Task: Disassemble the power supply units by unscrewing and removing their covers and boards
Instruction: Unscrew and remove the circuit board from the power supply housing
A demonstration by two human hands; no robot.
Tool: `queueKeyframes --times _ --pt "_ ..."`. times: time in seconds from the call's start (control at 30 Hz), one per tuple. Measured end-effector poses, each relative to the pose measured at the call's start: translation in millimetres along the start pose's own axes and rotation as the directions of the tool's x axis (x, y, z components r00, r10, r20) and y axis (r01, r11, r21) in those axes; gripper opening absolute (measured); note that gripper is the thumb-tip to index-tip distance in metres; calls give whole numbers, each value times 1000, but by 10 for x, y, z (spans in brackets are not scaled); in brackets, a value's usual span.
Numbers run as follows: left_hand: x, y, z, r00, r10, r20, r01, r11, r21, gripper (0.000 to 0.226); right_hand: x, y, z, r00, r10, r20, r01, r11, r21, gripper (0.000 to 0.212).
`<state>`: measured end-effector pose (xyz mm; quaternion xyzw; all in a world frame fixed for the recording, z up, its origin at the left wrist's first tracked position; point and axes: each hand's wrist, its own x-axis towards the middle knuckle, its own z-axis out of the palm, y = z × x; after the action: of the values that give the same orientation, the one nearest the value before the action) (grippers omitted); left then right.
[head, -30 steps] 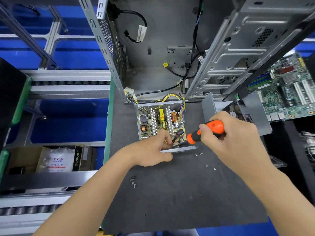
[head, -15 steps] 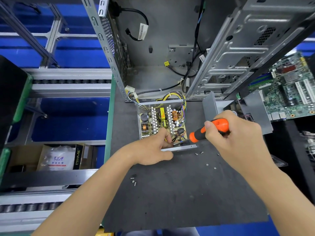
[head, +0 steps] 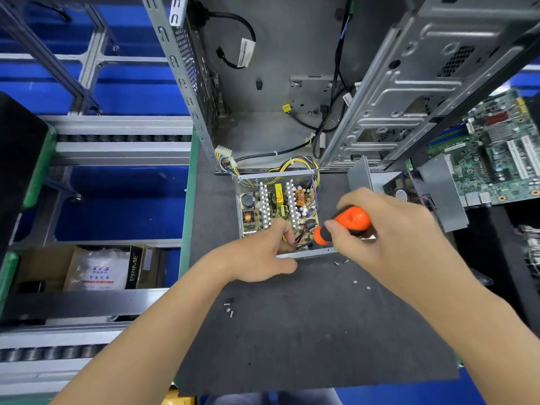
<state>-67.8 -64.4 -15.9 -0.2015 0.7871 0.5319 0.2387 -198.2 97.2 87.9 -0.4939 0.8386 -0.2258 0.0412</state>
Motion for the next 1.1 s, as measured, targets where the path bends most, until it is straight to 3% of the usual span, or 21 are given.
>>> queueKeyframes --times 0.07,0.13,0.2,0.27,0.37,0.47,0.63,0.7,0.73,0.8,0.87,0.93,1.0,1.07,1.1 --pt "-6 12 1 1000 3 3 -3 1000 -9 31 55 -95 -31 995 -54 88 56 998 -21 24" --pt "-10 24 4 1000 7 3 -6 1000 -29 31 138 -171 -57 985 -82 154 104 984 -146 32" --pt "-20 41 7 1000 3 5 -3 999 -40 32 222 -209 -69 981 -30 193 102 922 -373 48" --pt "-29 51 6 1000 1 3 -1 999 -53 33 269 -218 -93 987 76 142 5 865 -501 55" --pt "-65 57 -8 1000 1 1 -1 995 -104 36 268 -244 -104 989 118 88 -60 868 -494 58" --pt "-85 60 -11 1000 -16 6 17 987 -157 36 245 -239 -95 981 94 170 6 862 -507 55" --pt "-62 102 -17 1000 -3 26 7 987 -159 33 255 -309 -138 941 -81 327 172 950 -259 36" --pt "-87 101 -20 1000 1 17 2 985 -173 35 251 -367 -150 920 -84 383 183 956 -230 39" --pt "-103 111 -18 999 20 -25 -24 983 -181 36 251 -385 -166 917 -49 397 167 949 -269 45" --pt "-146 177 -19 963 103 -250 -157 966 -205 34 275 -394 -210 920 -15 392 195 884 -425 56" --pt "-177 259 -11 848 222 -481 -332 930 -156 31 290 -376 -219 897 -96 432 290 866 -408 42" --pt "-224 376 -13 781 354 -514 -446 893 -62 33 303 -352 -213 835 -210 508 377 891 -252 26" --pt "-228 413 23 784 392 -481 -471 881 -50 43 324 -378 -241 836 -188 516 339 916 -216 31" --pt "-165 421 73 760 384 -524 -477 878 -50 42 348 -399 -230 889 -132 438 314 873 -374 48" --pt "-128 445 93 743 377 -552 -480 876 -47 31 335 -388 -207 905 -142 402 328 835 -442 47"
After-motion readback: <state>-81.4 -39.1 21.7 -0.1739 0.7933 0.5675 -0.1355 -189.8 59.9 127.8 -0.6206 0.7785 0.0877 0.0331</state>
